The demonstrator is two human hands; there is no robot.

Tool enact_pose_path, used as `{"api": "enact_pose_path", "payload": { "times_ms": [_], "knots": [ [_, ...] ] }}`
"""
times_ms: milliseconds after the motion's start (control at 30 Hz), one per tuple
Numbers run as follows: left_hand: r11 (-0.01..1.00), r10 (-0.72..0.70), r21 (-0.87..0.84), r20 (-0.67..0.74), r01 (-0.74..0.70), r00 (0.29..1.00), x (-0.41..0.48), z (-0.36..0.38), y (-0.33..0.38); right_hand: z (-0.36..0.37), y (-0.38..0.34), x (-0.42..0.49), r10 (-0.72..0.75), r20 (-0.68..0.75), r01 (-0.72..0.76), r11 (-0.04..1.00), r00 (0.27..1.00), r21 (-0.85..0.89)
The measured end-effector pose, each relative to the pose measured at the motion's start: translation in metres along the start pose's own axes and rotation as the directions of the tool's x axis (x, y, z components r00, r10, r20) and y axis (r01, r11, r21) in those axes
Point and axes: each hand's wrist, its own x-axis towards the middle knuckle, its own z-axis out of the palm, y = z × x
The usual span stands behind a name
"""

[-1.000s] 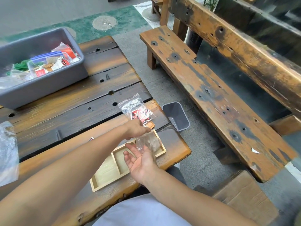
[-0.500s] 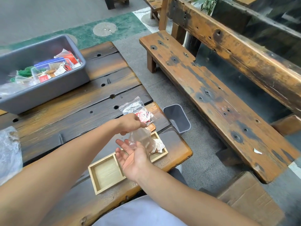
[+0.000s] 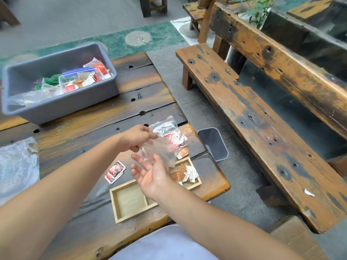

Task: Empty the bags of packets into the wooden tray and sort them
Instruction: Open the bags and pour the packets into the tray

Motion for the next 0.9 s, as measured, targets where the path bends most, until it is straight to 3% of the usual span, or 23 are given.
{"api": "enact_pose_path", "payload": {
  "times_ms": [200,300,500,633,900],
  "knots": [
    [0.988,-0.029,-0.157,-0.107,0.012,0.994,0.000,-0.020,-0.025,0.011,-0.008,0.027,0.002,-0.065,-0.013,0.986,0.998,-0.168],
    [0.966,-0.030,-0.256,-0.234,-0.032,0.972,0.002,-0.031,-0.040,0.021,-0.009,0.050,-0.028,-0.083,0.002,0.955,0.996,-0.297],
    [0.835,-0.195,-0.545,-0.416,-0.072,0.888,0.004,-0.048,-0.073,0.039,-0.028,0.084,-0.067,-0.078,0.006,0.794,0.995,-0.607],
    [0.701,-0.318,-0.708,-0.422,-0.089,0.849,0.008,-0.051,-0.093,0.045,-0.048,0.105,-0.077,-0.061,0.001,0.624,0.995,-0.782],
    [0.551,-0.462,-0.830,-0.388,-0.085,0.798,0.047,-0.032,-0.111,0.032,-0.071,0.146,-0.058,-0.050,-0.013,0.515,0.997,-0.857]
  ]
}}
